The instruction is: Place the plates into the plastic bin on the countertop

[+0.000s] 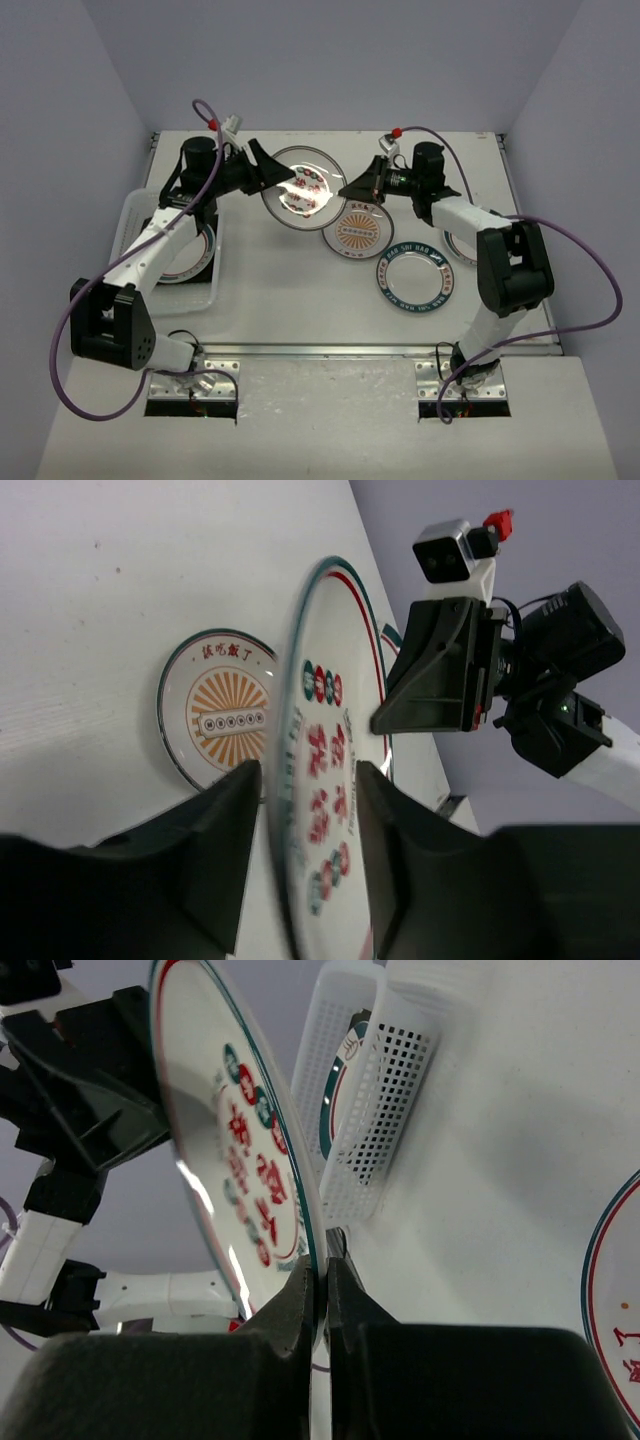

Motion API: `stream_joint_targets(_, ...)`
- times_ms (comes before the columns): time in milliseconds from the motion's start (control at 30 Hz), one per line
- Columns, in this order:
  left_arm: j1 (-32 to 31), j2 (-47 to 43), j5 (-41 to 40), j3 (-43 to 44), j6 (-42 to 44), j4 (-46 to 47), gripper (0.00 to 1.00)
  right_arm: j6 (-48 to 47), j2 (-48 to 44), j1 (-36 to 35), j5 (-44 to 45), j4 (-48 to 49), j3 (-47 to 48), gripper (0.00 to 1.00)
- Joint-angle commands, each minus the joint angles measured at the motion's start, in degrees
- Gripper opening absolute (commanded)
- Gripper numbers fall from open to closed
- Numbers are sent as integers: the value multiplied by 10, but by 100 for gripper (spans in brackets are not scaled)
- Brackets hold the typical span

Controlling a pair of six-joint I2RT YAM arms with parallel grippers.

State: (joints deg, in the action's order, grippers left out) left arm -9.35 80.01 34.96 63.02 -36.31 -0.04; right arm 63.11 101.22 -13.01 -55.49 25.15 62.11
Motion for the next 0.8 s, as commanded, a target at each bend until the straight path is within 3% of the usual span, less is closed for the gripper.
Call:
stream_joint_targets(0, -1, -34, -15, -13, 16, 12, 29, -2, -46, 7, 8, 41, -3, 0)
stream_joint_targets(100, -1, -44, -32, -12, 29, -31, 0, -35, -58, -3, 26, -3, 4, 0)
stream_joint_targets(200, 0, -56, -55, -8, 39, -63, 0, -32, -53, -4, 22, -1, 6, 0)
stream_joint_targets(233, 4, -62, -78, -8, 39, -79, 0, -28, -51, -4, 19, 6, 4, 11)
stream_joint_targets(267, 10, -75, -121, -10, 36, -98, 0, -22, -49, -2, 15, 19, -2, 32)
stream_joint_targets(333, 64, -117, -150, -25, 6, -119, 0, -22, -47, 9, 14, 22, -14, 89)
stream_joint_targets(367, 105, -145, -149, -41, -9, -127, 0, -29, -49, 18, 19, 6, -27, 96)
stream_joint_targets(600, 410, -286, -222, -87, -27, -272, 0, -197, -142, 55, 110, -172, -99, 99)
stream_joint_targets(767, 472, -330, -310, -127, -25, -313, 0, -218, -185, 62, 122, -195, -138, 99)
